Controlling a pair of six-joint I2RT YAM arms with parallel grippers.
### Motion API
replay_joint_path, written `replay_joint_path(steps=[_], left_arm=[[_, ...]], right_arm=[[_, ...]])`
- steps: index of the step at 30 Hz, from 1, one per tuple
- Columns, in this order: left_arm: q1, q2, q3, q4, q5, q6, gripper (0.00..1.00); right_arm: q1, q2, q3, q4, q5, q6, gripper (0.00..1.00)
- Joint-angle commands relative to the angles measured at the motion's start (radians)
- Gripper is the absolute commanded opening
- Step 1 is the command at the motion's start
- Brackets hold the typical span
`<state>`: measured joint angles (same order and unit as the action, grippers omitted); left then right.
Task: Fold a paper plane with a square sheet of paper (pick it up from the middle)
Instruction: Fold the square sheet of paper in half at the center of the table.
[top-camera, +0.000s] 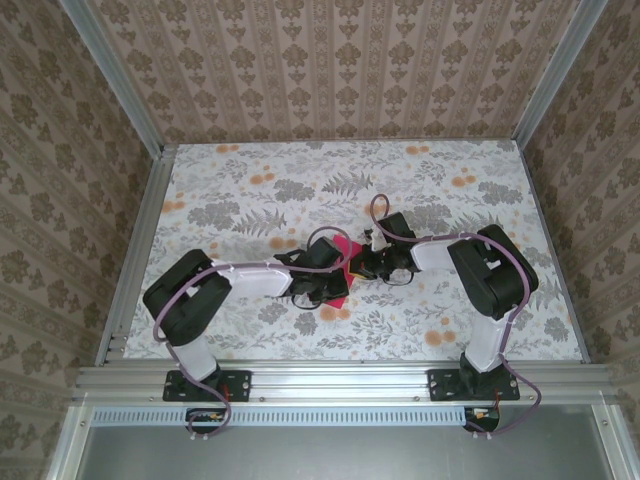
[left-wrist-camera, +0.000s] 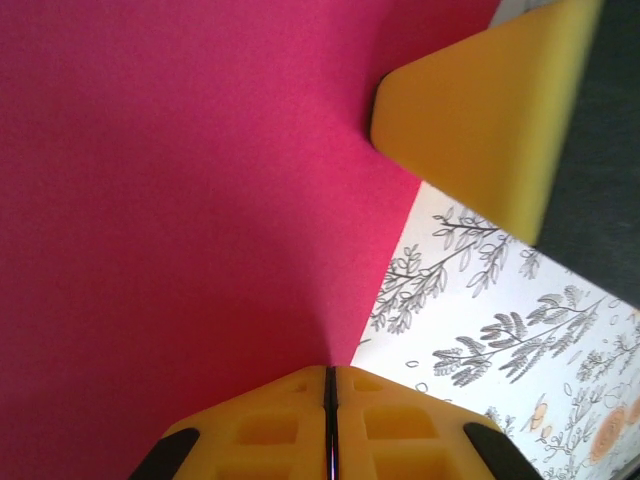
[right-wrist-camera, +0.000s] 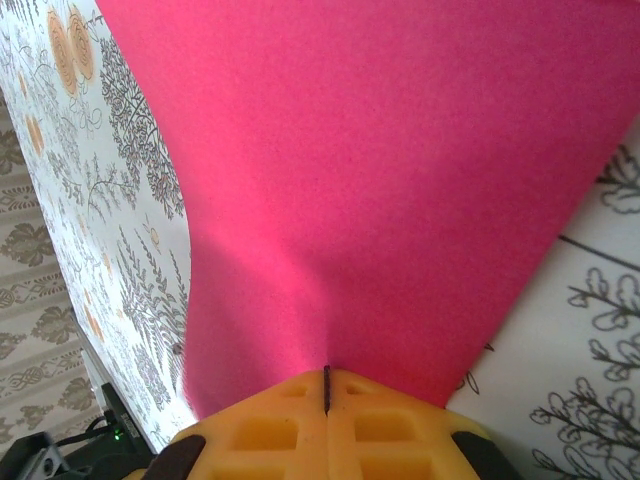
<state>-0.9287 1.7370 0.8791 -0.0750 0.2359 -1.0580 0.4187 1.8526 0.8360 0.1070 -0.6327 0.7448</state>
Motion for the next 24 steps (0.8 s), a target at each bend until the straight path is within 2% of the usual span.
replay_joint_path(steps=[1, 18, 24], left_arm=[[-0.009, 0.014, 0.004, 0.020, 0.028, 0.010, 0.10], [-0.078, -0.075, -0.154, -0.030, 0.038, -0.070, 0.10], [-0.076, -0.135, -0.129, -0.032, 0.008, -0.069, 0.10]], right_arm=[[-0.005, 0.063, -0.032, -0.046, 0.096, 0.009, 0.06], [-0.012, 0.069, -0.035, -0.050, 0.105, 0.002, 0.06], [-0.014, 0.068, -0.035, -0.046, 0.100, 0.000, 0.06]])
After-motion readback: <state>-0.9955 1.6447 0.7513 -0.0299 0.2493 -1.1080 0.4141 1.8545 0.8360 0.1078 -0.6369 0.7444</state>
